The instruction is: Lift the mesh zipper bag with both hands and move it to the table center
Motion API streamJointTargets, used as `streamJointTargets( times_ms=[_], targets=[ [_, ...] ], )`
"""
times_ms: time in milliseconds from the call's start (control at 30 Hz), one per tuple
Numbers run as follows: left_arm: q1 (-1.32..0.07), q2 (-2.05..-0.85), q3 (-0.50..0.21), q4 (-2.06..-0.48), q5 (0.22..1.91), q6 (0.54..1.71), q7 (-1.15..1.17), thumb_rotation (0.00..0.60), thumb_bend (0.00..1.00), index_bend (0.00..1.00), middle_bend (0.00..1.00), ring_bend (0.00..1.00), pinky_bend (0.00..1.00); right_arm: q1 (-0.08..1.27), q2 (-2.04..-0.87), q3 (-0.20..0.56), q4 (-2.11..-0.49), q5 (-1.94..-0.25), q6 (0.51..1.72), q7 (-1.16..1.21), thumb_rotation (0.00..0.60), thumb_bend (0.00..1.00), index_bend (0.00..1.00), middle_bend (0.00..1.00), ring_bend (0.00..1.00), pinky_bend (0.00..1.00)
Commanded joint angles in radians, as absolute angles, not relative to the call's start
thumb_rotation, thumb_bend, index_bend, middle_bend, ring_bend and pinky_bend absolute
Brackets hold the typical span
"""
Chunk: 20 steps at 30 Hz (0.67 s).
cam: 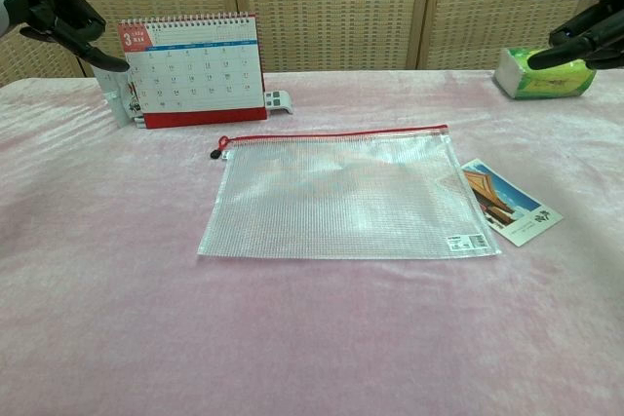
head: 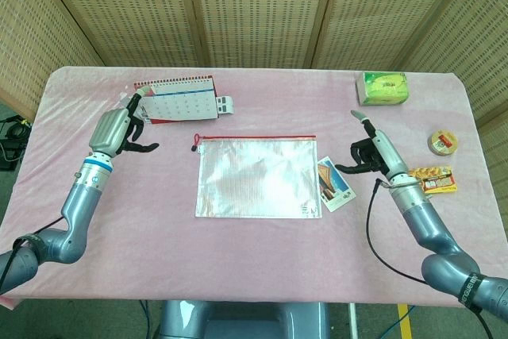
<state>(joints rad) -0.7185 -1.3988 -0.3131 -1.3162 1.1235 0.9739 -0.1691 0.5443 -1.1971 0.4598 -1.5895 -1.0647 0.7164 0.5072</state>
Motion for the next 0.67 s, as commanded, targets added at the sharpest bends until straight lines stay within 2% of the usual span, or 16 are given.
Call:
streamJointTargets(
  times_ms=[33,67,100,133,167,200,467,667],
  targets=[
    [-0.623,-1.358,-0.248,-1.364,1.191,1.142,-0.031,0.600,0.00,0.00,0.32,0.37,0.57,0.457,-1.189,0.311,-1.508,-1.371,1.012,0.201,0.600,0.00,0.03,0.56,0.60,0.68],
    [-0.592,-1.349,-0.234,-1.396,1.188,1.186,0.010,0.600,0.00,0.00,0.19,0.23,0.40,0.432,-1.196,0.274,-1.476,-1.430,1.080,0.128,0.600,0.00,0.03,0.43,0.46,0.51],
    [-0.570,-1.343,-0.225,-1.422,1.188,1.218,0.034,0.600,0.00,0.00,0.05,0.07,0.18,0.415,-1.199,0.253,-1.460,-1.458,1.120,0.085,0.600,0.00,0.03,0.24,0.25,0.26],
    [-0.547,-1.336,-0.215,-1.448,1.189,1.248,0.052,0.600,0.00,0.00,0.00,0.01,0.07,0.398,-1.201,0.237,-1.450,-1.479,1.157,0.055,0.600,0.00,0.02,0.09,0.09,0.09],
    [-0.528,-1.329,-0.206,-1.473,1.190,1.271,0.064,0.600,0.00,0.00,0.00,0.00,0.01,0.384,-1.204,0.225,-1.446,-1.490,1.183,0.040,0.600,0.00,0.02,0.03,0.03,0.03],
    [-0.506,-1.320,-0.195,-1.499,1.190,1.290,0.076,0.600,0.00,0.00,0.00,0.00,0.00,0.370,-1.206,0.214,-1.444,-1.498,1.208,0.029,0.600,0.00,0.01,0.00,0.00,0.00],
    [-0.324,-1.206,-0.059,-1.691,1.298,1.466,0.138,0.600,0.00,0.00,0.00,0.00,0.00,0.228,-1.249,0.122,-1.421,-1.565,1.442,-0.042,0.600,0.00,0.00,0.00,0.00,0.00],
    [-0.252,-1.168,-0.006,-1.736,1.376,1.528,0.141,0.600,0.00,0.00,0.00,0.00,0.00,0.157,-1.228,0.070,-1.445,-1.587,1.516,-0.028,0.600,0.00,0.00,0.00,0.00,0.00]
  ],
)
